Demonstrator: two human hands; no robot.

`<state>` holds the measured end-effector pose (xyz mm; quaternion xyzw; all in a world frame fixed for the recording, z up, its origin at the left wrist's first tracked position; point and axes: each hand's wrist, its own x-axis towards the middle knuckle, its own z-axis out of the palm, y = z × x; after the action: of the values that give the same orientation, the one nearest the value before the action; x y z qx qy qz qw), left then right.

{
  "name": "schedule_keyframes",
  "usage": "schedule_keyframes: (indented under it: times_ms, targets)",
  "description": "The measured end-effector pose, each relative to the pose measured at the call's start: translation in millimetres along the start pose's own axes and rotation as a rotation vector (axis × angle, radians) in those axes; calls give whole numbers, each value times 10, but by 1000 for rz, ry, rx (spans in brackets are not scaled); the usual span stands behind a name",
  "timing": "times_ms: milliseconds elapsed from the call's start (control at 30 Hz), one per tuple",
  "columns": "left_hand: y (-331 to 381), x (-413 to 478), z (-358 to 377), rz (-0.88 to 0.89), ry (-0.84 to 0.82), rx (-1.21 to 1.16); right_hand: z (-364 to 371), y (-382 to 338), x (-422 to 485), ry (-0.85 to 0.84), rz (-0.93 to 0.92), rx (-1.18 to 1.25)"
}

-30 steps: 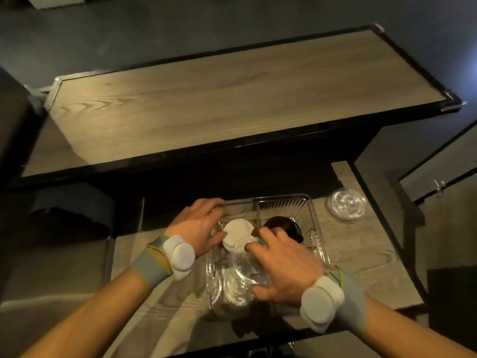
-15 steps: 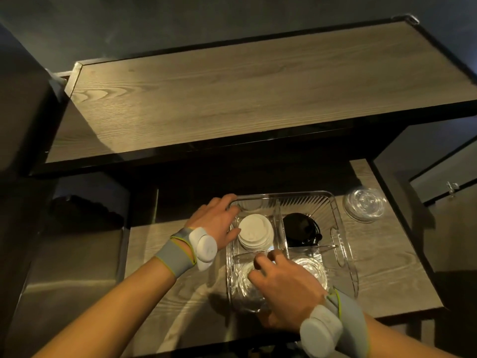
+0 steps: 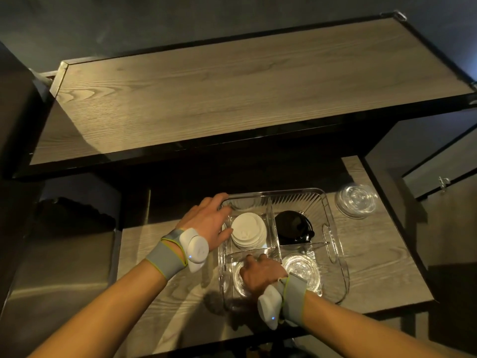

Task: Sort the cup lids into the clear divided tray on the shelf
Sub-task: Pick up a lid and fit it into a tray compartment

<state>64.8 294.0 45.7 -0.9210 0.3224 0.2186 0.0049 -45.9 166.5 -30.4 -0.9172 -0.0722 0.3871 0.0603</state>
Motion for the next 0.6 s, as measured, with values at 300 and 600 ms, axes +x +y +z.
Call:
schedule_keyframes:
  times_ms: [300,600]
  targets:
    - [594,347,-281,131,130,-20,-785,575,-1011,311,-195,152]
    - [1894,1333,-395,348,137,50,-675,2376,-985,530,310,286]
